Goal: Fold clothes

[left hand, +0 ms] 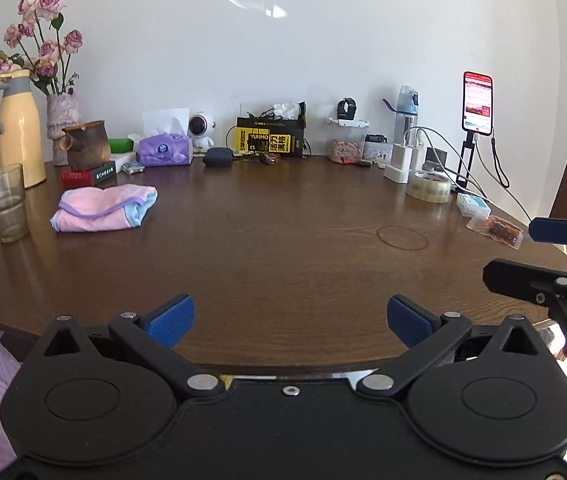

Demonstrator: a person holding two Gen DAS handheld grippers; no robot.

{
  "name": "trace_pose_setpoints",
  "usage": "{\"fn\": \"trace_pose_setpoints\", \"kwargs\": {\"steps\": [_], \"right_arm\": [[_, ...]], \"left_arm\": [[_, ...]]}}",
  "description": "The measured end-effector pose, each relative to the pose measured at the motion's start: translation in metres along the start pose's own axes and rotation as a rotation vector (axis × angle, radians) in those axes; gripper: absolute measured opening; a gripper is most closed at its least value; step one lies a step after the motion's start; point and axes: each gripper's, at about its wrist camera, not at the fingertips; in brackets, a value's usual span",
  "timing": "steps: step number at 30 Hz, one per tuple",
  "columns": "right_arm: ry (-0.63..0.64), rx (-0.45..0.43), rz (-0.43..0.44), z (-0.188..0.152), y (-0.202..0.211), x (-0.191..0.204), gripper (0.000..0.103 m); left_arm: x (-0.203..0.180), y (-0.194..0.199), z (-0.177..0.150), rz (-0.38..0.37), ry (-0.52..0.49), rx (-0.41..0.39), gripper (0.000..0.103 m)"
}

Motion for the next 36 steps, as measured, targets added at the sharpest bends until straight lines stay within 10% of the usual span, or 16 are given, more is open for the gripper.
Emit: {"fn": "trace_pose_setpoints", "kwargs": {"steps": [20, 36], "right_arm": [[-0.227, -0.011, 0.056, -0.052, 0.032, -0.009, 0.091], [-0.186, -0.04, 0.061, -0.061, 0.039, 0.0, 0.091]], "left_arm": [[-0.018, 0.047, -0.043, -0.127, -0.095, -0.177, 0.103], [-0.018, 0.044, -0.05, -0.167, -0.091, -0.146, 0.103]]}}
Point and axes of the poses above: each gripper's, at about its wrist camera, not at the fingertips, and y roughly against the way its jaws point, x to its left, z to its top, and after that the axes turned 4 degrees about z, right-handed
